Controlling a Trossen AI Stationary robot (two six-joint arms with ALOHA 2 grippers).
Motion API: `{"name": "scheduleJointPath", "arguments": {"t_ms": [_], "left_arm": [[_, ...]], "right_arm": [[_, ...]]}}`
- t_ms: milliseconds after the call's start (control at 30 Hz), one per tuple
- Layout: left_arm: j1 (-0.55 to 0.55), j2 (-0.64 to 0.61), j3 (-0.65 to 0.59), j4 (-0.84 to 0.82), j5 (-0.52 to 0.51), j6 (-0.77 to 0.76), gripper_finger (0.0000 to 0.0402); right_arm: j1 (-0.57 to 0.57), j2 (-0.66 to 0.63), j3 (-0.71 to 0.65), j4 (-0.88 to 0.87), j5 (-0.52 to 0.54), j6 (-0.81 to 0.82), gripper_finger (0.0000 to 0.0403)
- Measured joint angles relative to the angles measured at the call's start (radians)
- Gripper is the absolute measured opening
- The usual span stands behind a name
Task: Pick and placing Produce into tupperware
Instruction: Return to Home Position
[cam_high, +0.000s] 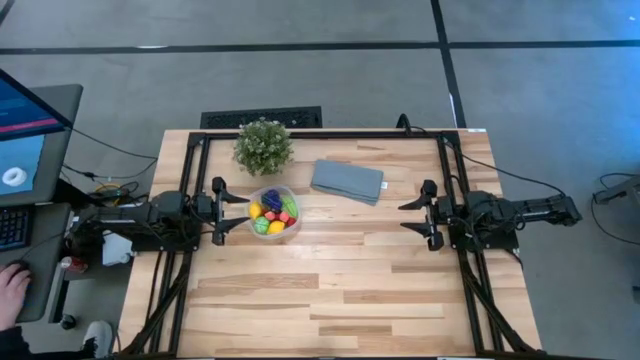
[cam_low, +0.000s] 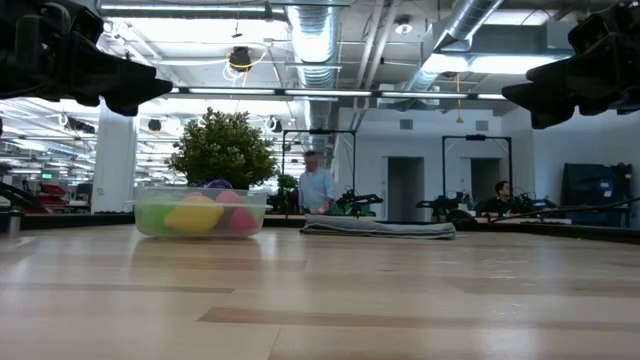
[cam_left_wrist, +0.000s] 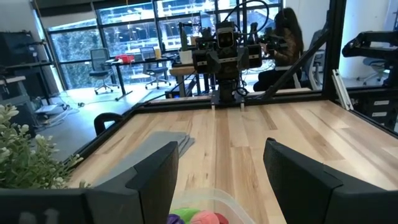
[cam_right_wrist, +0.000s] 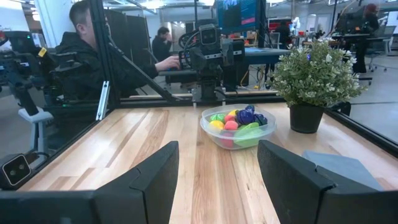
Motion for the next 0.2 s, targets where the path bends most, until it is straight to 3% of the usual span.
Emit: {"name": "scheduleJointPath", "arguments": {"t_ms": [200], "left_arm": [[0.000, 0.000, 0.000, 0.000, 0.000, -0.006, 0.0226]], "right_arm": [[0.000, 0.000, 0.000, 0.000, 0.000, 0.000, 0.0243]]}}
